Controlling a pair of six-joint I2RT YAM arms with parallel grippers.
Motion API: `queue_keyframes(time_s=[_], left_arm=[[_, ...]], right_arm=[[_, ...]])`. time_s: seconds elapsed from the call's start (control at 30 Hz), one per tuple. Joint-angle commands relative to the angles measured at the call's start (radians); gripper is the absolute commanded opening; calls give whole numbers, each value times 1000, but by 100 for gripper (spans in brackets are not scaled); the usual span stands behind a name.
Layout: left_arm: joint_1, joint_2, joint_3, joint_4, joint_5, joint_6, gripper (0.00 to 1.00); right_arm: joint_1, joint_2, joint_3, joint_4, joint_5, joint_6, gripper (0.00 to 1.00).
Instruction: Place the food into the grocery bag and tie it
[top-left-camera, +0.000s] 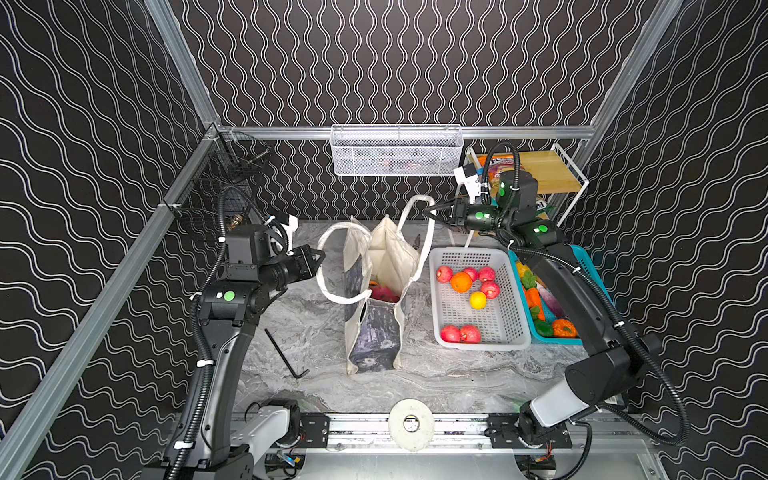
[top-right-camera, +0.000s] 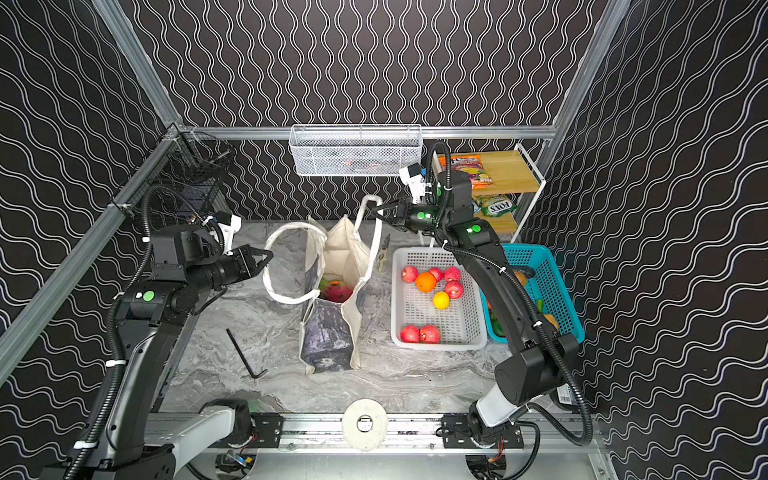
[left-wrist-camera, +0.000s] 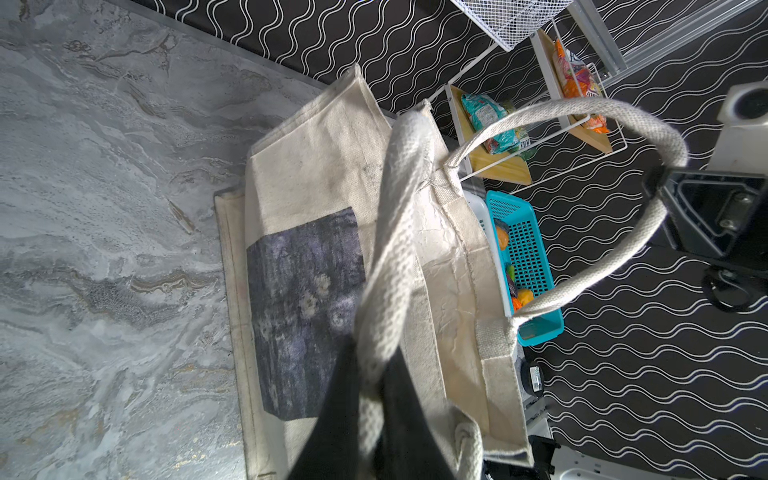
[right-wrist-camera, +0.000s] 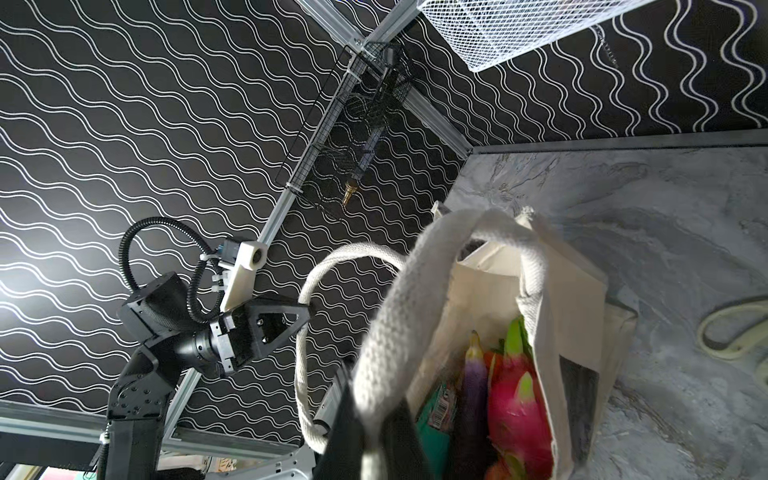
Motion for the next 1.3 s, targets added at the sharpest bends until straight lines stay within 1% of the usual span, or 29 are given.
queue_keyframes(time_s=[0.0, 0.13, 0.23, 0.4, 0.53, 0.63, 0.77, 0.83, 0.93, 1.07, 1.27], left_arm=[[-1, 6, 28, 13, 35, -1, 0], [-4, 33, 94, 40, 78, -34, 0], [-37, 74, 187, 53, 85, -57, 0], [-123, 162, 358, 28, 26, -52, 0], [-198, 218, 443, 35, -21, -61, 0], [-276, 267, 496, 35, -72, -56, 0], [-373, 326, 548, 45, -138, -48, 0], [-404, 346, 567, 49, -161, -44, 0], [-431, 368, 572, 67, -182, -50, 0], [-468, 398, 585, 71, -222, -52, 0], [-500, 435, 615, 75, -276, -55, 0]], right_arm=[[2, -17, -28, 71, -24, 21, 0], [17, -43, -65, 85, -25, 25, 0], [48, -49, -71, 84, -20, 22, 0], [136, -41, -76, 108, -5, 26, 0], [185, -34, -92, 165, -11, 56, 0], [215, -23, -107, 219, -14, 82, 0], [238, -18, -166, 337, -8, 132, 0], [239, -21, -211, 415, -8, 165, 0], [244, -37, -295, 568, 2, 223, 0], [250, -33, -362, 723, 0, 286, 0], [263, -4, -387, 889, -39, 378, 0]])
